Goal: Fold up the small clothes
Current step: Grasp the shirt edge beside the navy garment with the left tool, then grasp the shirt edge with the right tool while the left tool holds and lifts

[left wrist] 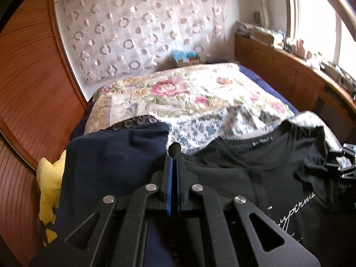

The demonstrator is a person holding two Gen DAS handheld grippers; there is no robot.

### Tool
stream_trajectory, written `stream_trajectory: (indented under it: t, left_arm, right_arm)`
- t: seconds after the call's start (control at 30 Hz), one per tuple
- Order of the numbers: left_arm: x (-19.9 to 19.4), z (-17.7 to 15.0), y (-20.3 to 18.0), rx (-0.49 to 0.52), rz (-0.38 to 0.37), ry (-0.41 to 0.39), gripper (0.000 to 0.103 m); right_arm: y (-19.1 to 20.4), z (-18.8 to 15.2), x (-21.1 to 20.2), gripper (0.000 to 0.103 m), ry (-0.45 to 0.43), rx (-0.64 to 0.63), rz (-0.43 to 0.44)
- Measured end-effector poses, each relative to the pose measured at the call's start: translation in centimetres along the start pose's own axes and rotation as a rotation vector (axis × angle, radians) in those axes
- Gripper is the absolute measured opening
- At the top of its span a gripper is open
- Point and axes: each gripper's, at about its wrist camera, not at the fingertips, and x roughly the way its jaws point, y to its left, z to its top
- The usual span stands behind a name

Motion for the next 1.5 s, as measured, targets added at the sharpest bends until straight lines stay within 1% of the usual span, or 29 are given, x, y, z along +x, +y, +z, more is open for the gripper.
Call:
stream_trajectory:
  t: [0.13,0.3,0.43,0.6,0.73,0.77,0.83,0.9,1.03,1.07,1.1,1.13,1.2,1.3,1.5]
  left_arm:
    - [-0.5,-0.3,0.3,-0.015,-0.027,-0.03,0.004]
    - [-1.0,-0.5,-0.3,-0.01,-0.059,-0.043,0.004]
    - [-1.4,-1.0,-0.5,-0.008,-0.084,-0.056,0.004]
    - [-1.9,-1.4,-0.6,0.003,-0.106,-0.063,0.004]
    - [-2.1,-1.8,-0.9,0.004,-0.113,-0.061,0.004]
    - [-2.1,-1.8,-0.9,0.004,-0.112,-0.06,0.004]
    - [-2.2,-2.0,-1.0,0.002,-0.113,-0.059,0.004]
    - [-2.2,-2.0,-1.0,0.004,-0.112,-0.059,0.004]
    - [-2.2,-2.2,-1.1,0.004,-0.114,-0.059,0.004]
    - [-2.3,-2.3,-1.2,0.004,-0.116,-0.061,0.004]
    - [-2.5,-2.5,-1.2,0.004,-0.118,-0.063,0.004]
    - [-2.7,-2.7,-1.3,0.004,-0.122,-0.066,0.004]
    - [-3.3,-3.2,-1.5,-0.001,-0.127,-0.071,0.004]
    - [-4.7,-3.9,-1.7,-0.001,-0.136,-0.084,0.004]
    - [-8.2,-5.8,-2.0,-0.002,-0.148,-0.122,0.004]
  right_arm:
    - [-0.9,0.3,-0.3,0.053,-0.001,0.035,0.008]
    - [-3.4,1.5,-0.6,0.053,-0.008,0.073,-0.04]
    - [-5.0,2.6,0.5,0.053,0.019,0.09,-0.067]
    - [-6.5,3.7,2.7,0.053,0.047,0.118,-0.057]
    - [-6.8,5.0,4.0,0.052,0.042,0.114,-0.044]
    - [-6.7,5.3,4.3,0.049,0.042,0.113,-0.038]
    - [-6.5,5.7,4.7,0.046,0.047,0.106,-0.029]
    - [-6.2,5.8,5.0,0.038,0.048,0.091,-0.025]
    - [-6.0,5.6,4.9,0.026,0.047,0.061,-0.021]
    - [-5.9,5.7,5.0,0.015,0.048,0.054,-0.008]
    - [-5.8,5.6,4.9,0.01,0.049,0.043,0.0]
    - [-5.5,5.7,4.8,0.01,0.048,0.026,-0.014]
    - [-5.2,5.7,4.1,0.009,0.029,0.017,-0.025]
    - [-4.6,5.7,1.9,0.009,-0.039,0.034,-0.048]
    - [-2.0,4.7,-4.6,0.008,-0.197,0.017,-0.057]
